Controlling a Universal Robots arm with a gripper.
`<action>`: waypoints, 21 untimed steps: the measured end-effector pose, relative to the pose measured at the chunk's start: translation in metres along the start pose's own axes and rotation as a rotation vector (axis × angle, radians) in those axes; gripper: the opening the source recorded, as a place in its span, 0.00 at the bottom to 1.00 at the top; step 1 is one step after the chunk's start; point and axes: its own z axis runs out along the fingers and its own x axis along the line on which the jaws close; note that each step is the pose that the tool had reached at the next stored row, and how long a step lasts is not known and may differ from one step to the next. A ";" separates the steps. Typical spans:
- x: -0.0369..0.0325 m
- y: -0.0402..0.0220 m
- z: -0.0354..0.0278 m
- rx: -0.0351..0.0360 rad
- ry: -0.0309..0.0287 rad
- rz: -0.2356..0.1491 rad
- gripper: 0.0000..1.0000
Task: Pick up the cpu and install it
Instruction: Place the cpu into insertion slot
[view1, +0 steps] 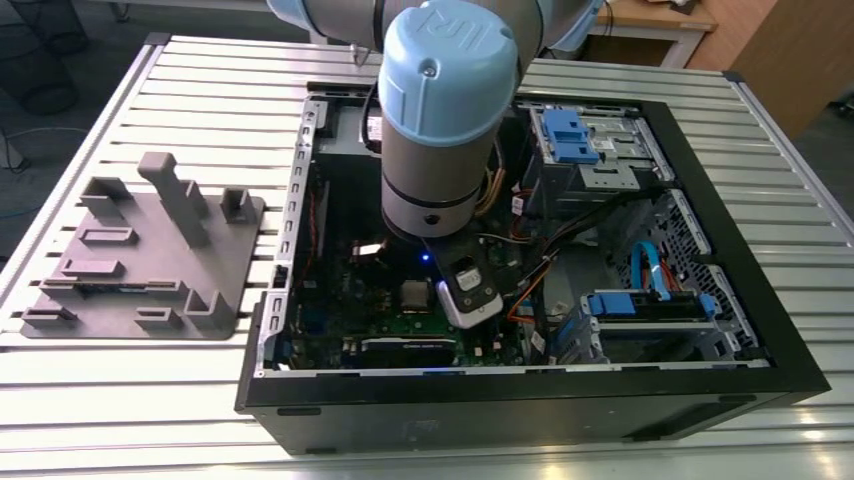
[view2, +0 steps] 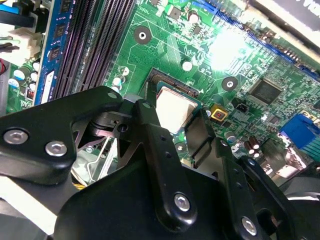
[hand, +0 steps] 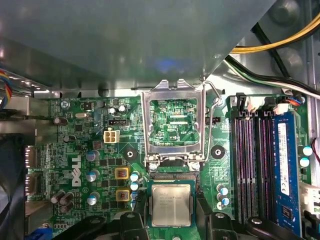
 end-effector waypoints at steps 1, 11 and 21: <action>0.0000 0.0000 0.0000 0.0001 0.0000 0.000 0.47; -0.0038 -0.0016 0.0020 0.0002 0.0002 0.000 0.47; -0.0041 -0.0024 0.0039 -0.0073 0.0030 -0.046 0.47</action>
